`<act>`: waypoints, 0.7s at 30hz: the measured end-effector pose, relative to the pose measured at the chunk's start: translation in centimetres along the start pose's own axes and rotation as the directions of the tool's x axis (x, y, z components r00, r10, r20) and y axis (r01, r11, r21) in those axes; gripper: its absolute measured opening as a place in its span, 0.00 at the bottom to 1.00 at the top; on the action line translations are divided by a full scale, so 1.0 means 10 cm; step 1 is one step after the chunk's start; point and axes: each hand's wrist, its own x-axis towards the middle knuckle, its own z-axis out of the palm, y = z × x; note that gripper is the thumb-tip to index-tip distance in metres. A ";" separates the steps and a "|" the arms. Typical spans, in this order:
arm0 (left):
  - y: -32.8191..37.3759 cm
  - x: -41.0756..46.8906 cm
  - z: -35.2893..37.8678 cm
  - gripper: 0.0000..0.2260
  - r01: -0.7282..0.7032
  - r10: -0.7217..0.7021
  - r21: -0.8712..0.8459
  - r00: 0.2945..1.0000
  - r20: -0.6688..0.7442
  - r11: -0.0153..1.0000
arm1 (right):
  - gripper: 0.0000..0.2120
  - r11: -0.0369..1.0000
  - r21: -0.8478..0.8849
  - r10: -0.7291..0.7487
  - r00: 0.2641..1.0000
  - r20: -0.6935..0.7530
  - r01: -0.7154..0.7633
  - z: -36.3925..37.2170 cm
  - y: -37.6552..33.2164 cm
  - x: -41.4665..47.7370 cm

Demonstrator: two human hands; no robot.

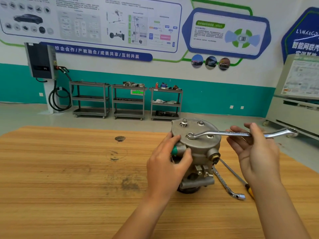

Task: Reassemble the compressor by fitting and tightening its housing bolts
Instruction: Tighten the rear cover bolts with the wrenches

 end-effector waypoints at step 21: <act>-0.02 0.18 -0.34 0.17 -0.082 0.089 0.138 0.995 -0.050 0.987 | 0.16 0.941 0.001 0.329 0.916 0.229 -0.338 0.15 0.20 0.00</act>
